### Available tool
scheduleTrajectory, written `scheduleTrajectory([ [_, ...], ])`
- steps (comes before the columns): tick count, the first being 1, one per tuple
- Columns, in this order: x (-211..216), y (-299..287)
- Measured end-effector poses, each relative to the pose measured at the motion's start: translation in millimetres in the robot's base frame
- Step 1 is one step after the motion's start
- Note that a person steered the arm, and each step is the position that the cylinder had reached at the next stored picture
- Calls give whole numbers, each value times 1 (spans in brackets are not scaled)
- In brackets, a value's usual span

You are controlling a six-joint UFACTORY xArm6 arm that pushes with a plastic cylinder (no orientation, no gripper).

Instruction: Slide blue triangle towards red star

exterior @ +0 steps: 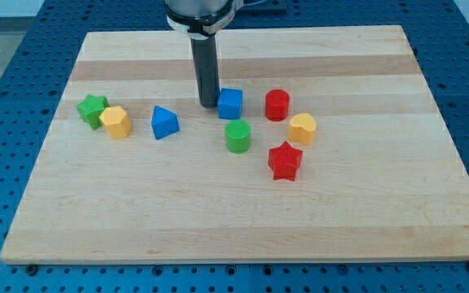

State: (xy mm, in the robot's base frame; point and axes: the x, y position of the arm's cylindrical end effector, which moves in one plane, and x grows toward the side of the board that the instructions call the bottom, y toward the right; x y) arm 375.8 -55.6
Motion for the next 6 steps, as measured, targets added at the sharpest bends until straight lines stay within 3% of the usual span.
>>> scheduleTrajectory([
  [3, 7, -67],
  [6, 56, -68],
])
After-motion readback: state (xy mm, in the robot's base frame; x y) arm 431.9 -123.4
